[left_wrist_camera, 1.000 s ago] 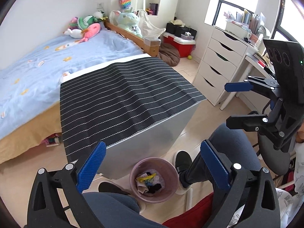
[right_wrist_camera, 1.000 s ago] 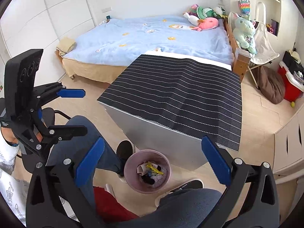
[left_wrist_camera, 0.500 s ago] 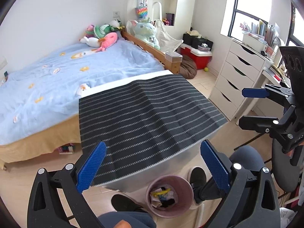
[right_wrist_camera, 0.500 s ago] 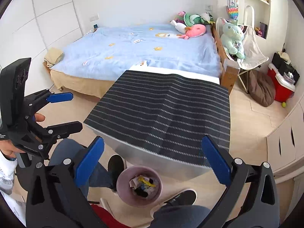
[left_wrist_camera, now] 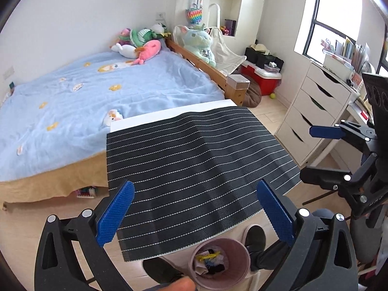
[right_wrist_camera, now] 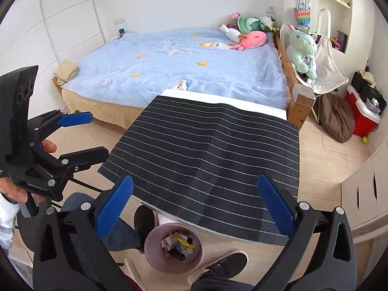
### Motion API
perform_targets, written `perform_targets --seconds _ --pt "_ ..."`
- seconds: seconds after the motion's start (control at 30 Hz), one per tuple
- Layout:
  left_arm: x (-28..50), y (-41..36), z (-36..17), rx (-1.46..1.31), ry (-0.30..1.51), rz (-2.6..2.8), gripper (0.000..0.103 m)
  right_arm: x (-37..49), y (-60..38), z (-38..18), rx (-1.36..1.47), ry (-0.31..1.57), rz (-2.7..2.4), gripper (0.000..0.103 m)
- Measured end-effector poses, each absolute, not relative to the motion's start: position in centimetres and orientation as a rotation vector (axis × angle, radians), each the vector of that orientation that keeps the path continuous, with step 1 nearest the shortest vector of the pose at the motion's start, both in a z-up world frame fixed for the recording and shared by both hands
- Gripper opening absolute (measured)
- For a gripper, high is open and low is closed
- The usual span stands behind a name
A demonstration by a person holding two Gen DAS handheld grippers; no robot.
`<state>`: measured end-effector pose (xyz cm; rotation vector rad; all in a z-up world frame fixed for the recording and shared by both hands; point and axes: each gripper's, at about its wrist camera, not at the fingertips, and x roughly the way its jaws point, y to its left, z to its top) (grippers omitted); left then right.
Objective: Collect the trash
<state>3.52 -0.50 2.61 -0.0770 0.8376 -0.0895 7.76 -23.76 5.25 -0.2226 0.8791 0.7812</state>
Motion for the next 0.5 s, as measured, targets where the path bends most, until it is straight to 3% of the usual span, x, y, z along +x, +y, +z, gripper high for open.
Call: perform_targets --seconds 0.5 --pt "4.1 -0.3 2.4 -0.068 0.834 -0.056 0.097 8.8 -23.3 4.1 -0.231 0.900 0.766 0.100"
